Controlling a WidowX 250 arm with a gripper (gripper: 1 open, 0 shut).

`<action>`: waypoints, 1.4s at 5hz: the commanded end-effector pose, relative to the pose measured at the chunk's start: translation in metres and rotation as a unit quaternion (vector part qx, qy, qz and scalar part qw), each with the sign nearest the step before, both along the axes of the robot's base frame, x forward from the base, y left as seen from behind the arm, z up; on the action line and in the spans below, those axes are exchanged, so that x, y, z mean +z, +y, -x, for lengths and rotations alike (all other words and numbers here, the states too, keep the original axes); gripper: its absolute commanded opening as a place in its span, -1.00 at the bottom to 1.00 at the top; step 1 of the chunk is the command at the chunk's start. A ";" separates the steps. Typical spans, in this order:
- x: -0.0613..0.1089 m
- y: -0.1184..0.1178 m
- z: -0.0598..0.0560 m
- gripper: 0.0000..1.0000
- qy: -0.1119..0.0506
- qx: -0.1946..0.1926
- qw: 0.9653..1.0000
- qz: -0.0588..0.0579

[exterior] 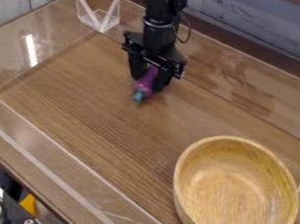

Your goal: Remove the purple eggplant from inside the brown bowl and put it on the table

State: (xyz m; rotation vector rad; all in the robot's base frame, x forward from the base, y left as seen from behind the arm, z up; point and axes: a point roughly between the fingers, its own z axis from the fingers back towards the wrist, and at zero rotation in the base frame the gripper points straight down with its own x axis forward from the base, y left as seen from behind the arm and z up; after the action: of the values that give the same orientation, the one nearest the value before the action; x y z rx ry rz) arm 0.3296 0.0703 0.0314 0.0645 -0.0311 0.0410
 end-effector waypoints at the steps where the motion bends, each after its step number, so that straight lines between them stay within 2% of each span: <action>1: 0.018 0.004 -0.018 1.00 -0.032 0.000 0.999 -0.002; 2: 0.019 0.004 -0.027 -1.00 -0.033 -0.005 0.999 0.001; 3: 0.012 0.014 -0.034 1.00 -0.033 -0.002 0.999 0.002; 4: 0.012 0.015 -0.029 -1.00 -0.032 0.005 0.999 0.003; 5: 0.018 0.017 -0.023 -1.00 -0.030 0.014 0.999 0.007; 7: 0.032 0.008 -0.023 -1.00 -0.025 0.011 0.999 0.019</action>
State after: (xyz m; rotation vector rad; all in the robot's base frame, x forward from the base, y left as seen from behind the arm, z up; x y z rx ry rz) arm 0.3385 0.0750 0.0242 0.0032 0.0411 0.0671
